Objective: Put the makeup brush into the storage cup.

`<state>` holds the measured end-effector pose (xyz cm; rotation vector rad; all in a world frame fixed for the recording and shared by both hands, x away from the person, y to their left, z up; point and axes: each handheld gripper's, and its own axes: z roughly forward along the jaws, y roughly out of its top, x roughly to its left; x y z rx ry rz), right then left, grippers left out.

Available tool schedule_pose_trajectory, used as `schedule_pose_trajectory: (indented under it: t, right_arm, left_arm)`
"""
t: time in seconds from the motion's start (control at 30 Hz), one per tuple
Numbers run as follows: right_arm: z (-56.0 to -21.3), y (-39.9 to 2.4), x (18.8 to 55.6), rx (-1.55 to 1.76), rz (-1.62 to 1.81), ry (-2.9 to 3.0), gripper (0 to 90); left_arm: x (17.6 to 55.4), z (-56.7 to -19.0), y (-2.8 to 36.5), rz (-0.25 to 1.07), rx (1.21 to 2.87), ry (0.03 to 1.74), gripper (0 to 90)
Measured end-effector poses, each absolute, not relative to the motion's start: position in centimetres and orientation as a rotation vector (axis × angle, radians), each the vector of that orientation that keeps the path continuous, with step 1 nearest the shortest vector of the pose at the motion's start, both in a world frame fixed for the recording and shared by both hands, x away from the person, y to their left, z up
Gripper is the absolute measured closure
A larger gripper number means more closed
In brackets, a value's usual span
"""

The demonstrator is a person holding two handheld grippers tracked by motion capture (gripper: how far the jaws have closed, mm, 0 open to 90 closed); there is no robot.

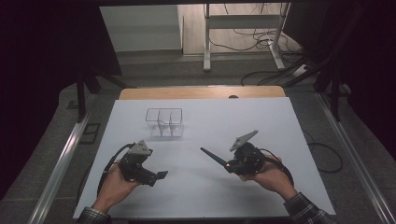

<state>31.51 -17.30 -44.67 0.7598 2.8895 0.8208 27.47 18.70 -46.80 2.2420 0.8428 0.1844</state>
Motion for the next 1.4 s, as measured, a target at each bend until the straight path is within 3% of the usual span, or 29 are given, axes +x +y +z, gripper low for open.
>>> schedule_pose_trajectory:
  t: [1.4]
  right_arm:
    - [-45.1, -14.1, 30.8, 0.615, 0.771, 3.021, 73.3]
  left_arm:
    - [30.2, -47.5, 9.8, 0.145, 2.408, 0.567, 0.0]
